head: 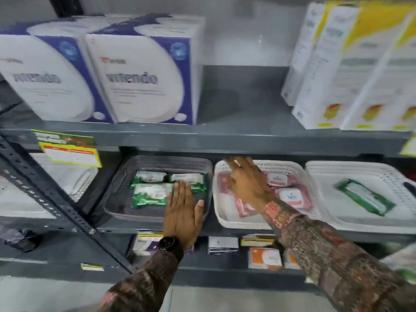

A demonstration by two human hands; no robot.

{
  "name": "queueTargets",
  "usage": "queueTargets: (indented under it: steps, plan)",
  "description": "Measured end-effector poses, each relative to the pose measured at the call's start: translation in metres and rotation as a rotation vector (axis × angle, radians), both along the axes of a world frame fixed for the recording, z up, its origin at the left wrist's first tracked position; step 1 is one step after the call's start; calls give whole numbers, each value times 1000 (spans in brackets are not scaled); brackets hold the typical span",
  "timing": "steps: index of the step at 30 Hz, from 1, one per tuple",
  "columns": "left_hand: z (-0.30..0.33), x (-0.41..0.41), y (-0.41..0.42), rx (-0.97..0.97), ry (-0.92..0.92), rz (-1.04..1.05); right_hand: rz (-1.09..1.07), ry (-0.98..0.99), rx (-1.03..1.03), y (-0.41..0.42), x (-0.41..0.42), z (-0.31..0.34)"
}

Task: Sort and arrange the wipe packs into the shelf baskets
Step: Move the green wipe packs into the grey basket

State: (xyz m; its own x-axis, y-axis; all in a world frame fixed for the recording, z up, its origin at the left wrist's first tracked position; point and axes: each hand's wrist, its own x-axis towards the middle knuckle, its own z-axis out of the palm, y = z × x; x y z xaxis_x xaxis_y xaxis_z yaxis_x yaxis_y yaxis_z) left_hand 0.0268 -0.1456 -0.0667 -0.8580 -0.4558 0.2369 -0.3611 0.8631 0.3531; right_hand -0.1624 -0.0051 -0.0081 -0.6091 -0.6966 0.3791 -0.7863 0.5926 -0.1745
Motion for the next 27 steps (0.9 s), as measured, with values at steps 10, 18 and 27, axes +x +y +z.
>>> queueTargets:
  steps: [10,18,27]
  plan:
    - [-35,-59,96,-120,-134,-161,-672,-331,129,277,-121,-12]
    - [-39,-61,104,-104,-133,-137,-776,-506,312,344,-158,-41]
    - [-34,-63,105,-119,-195,-119,-752,-402,184,325,-157,-41]
